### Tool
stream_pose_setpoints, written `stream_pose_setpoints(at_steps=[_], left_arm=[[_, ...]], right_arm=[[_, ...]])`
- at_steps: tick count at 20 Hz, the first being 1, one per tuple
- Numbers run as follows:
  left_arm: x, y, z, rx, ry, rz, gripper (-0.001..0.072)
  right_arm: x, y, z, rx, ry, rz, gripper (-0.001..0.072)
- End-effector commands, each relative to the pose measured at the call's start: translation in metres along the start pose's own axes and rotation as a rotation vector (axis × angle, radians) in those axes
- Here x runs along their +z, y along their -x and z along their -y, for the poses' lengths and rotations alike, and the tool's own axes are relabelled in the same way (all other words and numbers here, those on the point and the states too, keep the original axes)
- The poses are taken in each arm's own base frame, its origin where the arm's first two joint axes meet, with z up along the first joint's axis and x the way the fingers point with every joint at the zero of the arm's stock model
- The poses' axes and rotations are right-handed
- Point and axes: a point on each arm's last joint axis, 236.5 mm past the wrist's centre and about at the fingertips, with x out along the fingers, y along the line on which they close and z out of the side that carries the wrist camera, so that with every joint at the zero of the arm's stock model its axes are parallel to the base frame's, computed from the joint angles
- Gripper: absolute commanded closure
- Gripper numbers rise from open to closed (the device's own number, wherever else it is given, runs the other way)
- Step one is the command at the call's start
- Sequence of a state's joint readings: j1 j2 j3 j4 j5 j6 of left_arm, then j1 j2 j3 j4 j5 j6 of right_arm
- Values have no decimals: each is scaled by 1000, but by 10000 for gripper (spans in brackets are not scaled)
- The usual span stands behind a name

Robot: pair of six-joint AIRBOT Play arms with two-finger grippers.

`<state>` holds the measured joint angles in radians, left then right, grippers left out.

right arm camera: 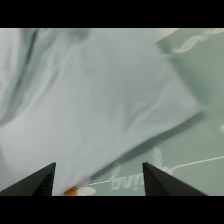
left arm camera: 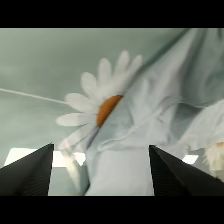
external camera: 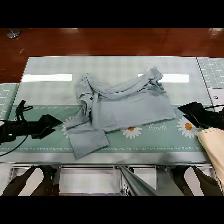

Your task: Fold the shirts.

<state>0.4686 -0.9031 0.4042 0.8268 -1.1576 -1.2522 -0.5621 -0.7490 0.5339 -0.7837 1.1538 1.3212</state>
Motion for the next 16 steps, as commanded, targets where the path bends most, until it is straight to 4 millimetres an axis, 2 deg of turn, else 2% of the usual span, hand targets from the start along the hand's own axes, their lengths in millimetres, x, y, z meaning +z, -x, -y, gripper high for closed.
stream_pose_setpoints(at_steps=[1,3,9,11,13,14,15,16], left_arm=[[-20,-22,4,-69,-21,9,5],[-32,-31,6,-63,-52,-24,5],[-41,-50,22,-41,-152,-37,6],[-51,-55,27,-44,-188,-68,6],[-56,-57,30,-45,-210,-87,22],[-57,-58,31,-48,-210,-88,256],[-57,-58,32,-50,-208,-88,602],[-56,-57,33,-51,-210,-86,685]], right_arm=[[-17,0,-21,111,-5,11,92],[-19,1,-22,115,-5,5,92],[-16,1,-21,114,-36,14,92],[0,3,-23,119,-72,78,92],[25,7,-18,95,-103,176,92],[35,8,-11,69,-111,210,92],[40,6,-1,31,-128,220,92],[41,3,15,-27,-138,205,92]])
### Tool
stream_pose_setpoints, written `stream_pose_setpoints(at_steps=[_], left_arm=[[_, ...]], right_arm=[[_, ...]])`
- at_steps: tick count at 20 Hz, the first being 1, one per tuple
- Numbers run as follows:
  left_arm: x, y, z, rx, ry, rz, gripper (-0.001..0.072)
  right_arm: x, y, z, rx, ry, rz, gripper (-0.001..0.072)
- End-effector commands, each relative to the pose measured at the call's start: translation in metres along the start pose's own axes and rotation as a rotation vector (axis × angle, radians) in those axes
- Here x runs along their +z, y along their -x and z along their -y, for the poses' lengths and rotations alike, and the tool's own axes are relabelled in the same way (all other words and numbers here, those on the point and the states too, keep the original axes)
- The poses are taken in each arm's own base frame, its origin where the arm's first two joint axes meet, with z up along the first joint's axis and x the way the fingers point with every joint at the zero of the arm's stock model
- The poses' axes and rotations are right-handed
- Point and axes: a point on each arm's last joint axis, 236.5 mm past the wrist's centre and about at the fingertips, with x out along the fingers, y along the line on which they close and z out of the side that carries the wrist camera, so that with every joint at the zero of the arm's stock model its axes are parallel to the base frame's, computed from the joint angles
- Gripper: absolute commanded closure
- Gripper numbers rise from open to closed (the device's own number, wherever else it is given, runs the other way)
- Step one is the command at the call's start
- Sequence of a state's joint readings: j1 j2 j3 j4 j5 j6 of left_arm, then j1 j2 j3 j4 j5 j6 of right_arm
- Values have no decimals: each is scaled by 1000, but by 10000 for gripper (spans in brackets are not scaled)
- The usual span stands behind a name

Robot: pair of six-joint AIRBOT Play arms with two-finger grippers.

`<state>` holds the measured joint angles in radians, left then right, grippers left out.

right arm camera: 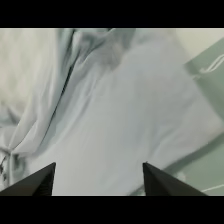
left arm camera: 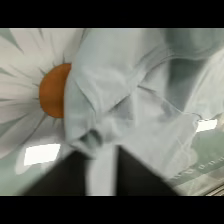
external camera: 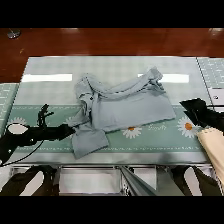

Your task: Fold the shirts.

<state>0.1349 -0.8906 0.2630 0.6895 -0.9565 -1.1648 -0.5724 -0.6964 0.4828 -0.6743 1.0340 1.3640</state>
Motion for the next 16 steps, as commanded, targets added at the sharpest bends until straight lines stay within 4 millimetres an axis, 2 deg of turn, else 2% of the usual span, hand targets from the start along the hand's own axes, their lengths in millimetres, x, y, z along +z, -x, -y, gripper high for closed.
stream_pose_setpoints(at_steps=[1,2,4,7,9,12,16], left_arm=[[0,-1,5,-7,-17,-1,686],[2,-1,7,-10,-20,0,686],[6,1,10,-12,-28,9,686],[8,2,11,-14,-31,14,686],[7,2,12,-16,-31,8,685],[6,2,12,-16,-31,6,686],[6,2,12,-16,-31,6,685]], right_arm=[[19,-4,40,-159,-38,35,92],[13,-6,59,-230,-52,-10,92],[-5,-15,79,-278,-95,-115,92],[-38,-37,90,-288,-80,-294,92],[-48,-47,95,-295,-65,-356,92],[-38,-60,98,-292,-97,-357,92],[-17,-77,90,-255,-112,-326,93]])
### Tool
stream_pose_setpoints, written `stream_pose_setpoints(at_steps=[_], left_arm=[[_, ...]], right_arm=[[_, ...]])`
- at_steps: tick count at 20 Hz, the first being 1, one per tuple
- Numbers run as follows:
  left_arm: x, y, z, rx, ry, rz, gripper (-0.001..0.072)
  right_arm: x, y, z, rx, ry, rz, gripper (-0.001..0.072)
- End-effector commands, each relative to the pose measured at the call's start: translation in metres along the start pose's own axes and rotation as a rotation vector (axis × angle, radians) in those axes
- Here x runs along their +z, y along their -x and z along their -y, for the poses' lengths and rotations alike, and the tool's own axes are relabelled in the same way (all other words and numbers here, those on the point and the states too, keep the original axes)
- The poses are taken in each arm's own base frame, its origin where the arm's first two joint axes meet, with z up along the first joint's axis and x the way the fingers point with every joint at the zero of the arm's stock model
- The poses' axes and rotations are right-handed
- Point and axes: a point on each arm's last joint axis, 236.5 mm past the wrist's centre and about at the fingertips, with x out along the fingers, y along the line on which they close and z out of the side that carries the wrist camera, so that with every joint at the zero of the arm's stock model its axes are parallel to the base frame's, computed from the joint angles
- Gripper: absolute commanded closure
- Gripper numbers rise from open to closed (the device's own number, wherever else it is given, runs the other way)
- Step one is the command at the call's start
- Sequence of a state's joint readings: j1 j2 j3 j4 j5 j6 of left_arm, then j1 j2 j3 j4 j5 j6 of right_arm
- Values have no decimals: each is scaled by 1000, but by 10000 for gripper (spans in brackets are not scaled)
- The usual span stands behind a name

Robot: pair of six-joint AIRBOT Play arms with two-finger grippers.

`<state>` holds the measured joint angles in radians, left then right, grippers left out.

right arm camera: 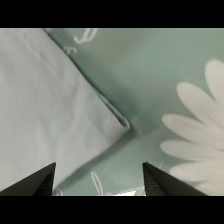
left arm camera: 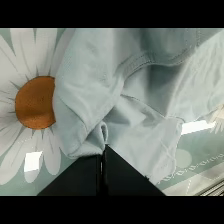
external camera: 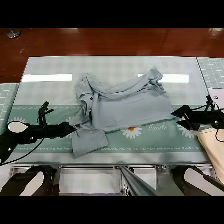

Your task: Fold the shirts.

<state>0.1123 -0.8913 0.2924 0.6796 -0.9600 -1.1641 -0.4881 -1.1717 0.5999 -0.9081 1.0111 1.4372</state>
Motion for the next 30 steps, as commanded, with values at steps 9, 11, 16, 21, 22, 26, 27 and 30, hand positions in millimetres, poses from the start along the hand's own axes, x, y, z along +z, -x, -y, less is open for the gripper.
stream_pose_setpoints(at_steps=[9,11,16,21,22,26,27,30], left_arm=[[0,0,1,-3,10,-2,685],[1,3,7,-15,-4,-9,686],[124,105,127,-203,-202,301,686],[209,346,308,-324,-574,980,686],[198,380,335,-342,-643,1055,686],[140,479,390,-234,-863,1296,686],[126,498,387,-132,-883,1352,687],[78,545,360,157,-866,1472,687]], right_arm=[[14,-56,-61,-18,138,-91,491],[9,-45,-80,8,228,-129,685],[73,98,-215,156,515,202,685],[31,358,-367,419,812,733,685],[-1,391,-383,481,879,780,685],[-90,478,-360,431,1010,998,685],[-103,489,-342,367,1015,1041,685],[-146,519,-288,220,995,1146,685]])
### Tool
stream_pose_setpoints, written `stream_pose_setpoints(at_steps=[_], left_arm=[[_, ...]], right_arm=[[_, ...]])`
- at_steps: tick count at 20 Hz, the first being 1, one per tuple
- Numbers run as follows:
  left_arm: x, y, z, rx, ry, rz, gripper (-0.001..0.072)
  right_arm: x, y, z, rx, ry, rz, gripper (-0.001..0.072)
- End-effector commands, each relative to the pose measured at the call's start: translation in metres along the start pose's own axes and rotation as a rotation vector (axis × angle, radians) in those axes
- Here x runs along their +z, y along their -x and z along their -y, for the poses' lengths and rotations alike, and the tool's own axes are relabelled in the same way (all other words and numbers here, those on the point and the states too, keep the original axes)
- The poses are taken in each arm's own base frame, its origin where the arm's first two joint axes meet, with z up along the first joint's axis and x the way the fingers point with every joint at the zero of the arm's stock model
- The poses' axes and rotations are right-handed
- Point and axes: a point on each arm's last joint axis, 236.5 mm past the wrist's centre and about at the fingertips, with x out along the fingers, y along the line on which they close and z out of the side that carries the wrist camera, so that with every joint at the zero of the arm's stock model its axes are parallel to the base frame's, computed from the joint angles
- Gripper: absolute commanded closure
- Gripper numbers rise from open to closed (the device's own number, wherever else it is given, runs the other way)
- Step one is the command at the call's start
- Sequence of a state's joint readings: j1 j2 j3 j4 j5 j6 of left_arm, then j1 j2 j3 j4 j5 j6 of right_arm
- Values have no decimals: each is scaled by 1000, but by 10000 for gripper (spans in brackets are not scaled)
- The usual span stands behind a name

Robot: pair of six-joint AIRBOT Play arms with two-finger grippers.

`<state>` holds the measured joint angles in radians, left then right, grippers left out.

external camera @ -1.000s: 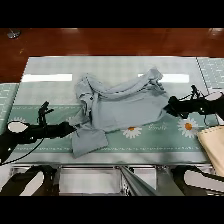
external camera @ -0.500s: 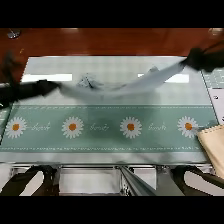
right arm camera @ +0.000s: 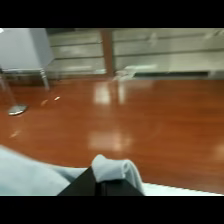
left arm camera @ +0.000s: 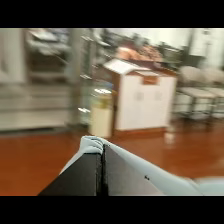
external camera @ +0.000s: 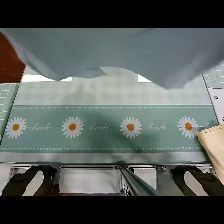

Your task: Fold the shirts.

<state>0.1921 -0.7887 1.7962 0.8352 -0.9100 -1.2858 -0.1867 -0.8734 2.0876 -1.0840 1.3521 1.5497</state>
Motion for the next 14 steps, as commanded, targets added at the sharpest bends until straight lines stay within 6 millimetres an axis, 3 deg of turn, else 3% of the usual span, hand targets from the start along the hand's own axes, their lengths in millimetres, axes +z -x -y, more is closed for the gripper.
stream_pose_setpoints(at_steps=[1,3,5,8,11,14], left_arm=[[46,83,-9,274,-206,56,687],[48,119,-5,348,-269,46,687],[42,147,-5,411,-305,10,687],[34,164,-7,451,-320,-27,686],[8,148,-19,442,-284,-105,686],[-70,101,-43,368,-166,-301,686]], right_arm=[[-7,91,-6,-161,88,41,685],[-16,124,-14,-190,91,53,685],[-27,141,-20,-200,78,38,685],[-46,148,-22,-204,41,-20,685],[-67,131,-12,-205,14,-115,685],[-106,83,-1,-143,-44,-265,685]])
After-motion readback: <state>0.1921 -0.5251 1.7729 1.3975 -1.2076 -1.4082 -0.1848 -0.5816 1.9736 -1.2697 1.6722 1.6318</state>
